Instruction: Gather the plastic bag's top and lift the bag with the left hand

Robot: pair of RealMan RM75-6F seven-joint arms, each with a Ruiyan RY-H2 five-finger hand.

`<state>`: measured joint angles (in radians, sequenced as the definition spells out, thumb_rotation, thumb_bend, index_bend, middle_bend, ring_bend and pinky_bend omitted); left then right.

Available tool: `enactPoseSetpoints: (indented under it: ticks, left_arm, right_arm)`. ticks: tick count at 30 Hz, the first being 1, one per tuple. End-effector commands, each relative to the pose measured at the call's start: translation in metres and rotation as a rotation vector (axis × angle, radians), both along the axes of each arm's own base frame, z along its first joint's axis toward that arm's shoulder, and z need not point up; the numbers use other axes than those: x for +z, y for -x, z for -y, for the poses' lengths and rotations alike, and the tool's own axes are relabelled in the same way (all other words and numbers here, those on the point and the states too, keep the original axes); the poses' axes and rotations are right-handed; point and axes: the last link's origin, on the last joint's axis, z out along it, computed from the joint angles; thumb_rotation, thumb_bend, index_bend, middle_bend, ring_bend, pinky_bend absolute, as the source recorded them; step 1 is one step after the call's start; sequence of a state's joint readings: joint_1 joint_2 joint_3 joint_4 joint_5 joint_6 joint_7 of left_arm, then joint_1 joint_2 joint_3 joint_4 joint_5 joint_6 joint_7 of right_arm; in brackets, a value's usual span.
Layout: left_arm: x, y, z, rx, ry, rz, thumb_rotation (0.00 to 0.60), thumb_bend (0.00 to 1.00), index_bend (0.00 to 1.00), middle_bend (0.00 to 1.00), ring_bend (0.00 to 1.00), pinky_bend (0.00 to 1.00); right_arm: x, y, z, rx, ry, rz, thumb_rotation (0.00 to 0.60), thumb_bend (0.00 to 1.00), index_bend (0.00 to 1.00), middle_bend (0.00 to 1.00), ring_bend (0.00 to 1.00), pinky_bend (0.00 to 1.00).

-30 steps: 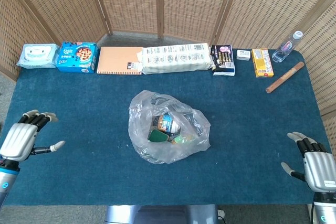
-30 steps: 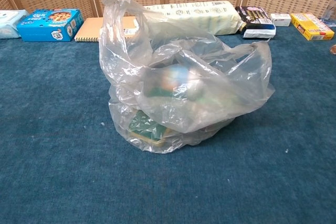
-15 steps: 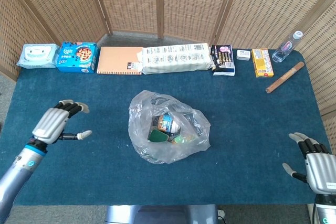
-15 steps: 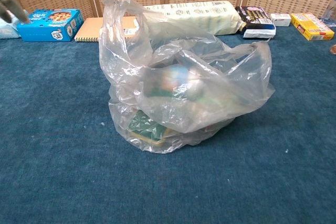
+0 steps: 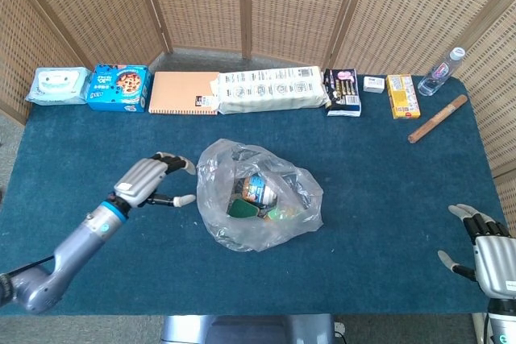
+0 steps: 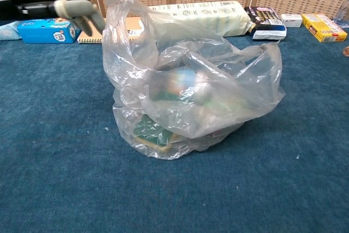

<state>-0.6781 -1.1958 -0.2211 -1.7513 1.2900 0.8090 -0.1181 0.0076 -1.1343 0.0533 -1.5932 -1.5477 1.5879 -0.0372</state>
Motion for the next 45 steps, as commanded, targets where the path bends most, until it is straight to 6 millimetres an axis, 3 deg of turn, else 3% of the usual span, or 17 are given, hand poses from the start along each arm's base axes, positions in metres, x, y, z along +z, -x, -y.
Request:
enactPoseSetpoints:
  ticks: [1, 14, 21, 33, 38, 45]
  left_arm:
    - [-0.011, -0.014, -0.006, -0.017, 0.015, 0.006, 0.0, 0.07, 0.32, 0.29, 0.29, 0.18]
    - [-0.04, -0.061, -0.009, 0.007, 0.173, 0.161, 0.0, 0.07, 0.32, 0.29, 0.29, 0.19]
    - [-0.039, -0.085, -0.005, 0.133, 0.344, 0.418, 0.0, 0.07, 0.32, 0.29, 0.29, 0.2]
    - [-0.035, -0.095, -0.005, 0.174, 0.388, 0.678, 0.0, 0.07, 0.32, 0.31, 0.29, 0.2]
    - [-0.044, -0.094, -0.01, 0.288, 0.464, 0.817, 0.0, 0.07, 0.32, 0.33, 0.3, 0.21]
    - [-0.06, -0.093, -0.018, 0.415, 0.586, 0.849, 0.0, 0.07, 0.32, 0.33, 0.31, 0.21]
  right_arm:
    - [0.0, 0.002, -0.001, -0.003, 0.002, 0.002, 0.562, 0.17, 0.21, 0.23, 0.28, 0.32]
    - [0.004, 0.01, -0.006, -0.021, 0.017, 0.012, 0.56, 0.17, 0.21, 0.23, 0.28, 0.32]
    - [0.004, 0.013, -0.008, -0.027, 0.019, 0.016, 0.56, 0.17, 0.21, 0.23, 0.28, 0.32]
    - [0.003, 0.015, -0.009, -0.026, 0.017, 0.024, 0.561, 0.17, 0.21, 0.23, 0.28, 0.32]
    - [0.003, 0.017, -0.009, -0.028, 0.023, 0.027, 0.56, 0.17, 0.21, 0.23, 0.28, 0.32]
    - [0.004, 0.017, -0.011, -0.025, 0.027, 0.03, 0.559, 0.17, 0.21, 0.23, 0.28, 0.32]
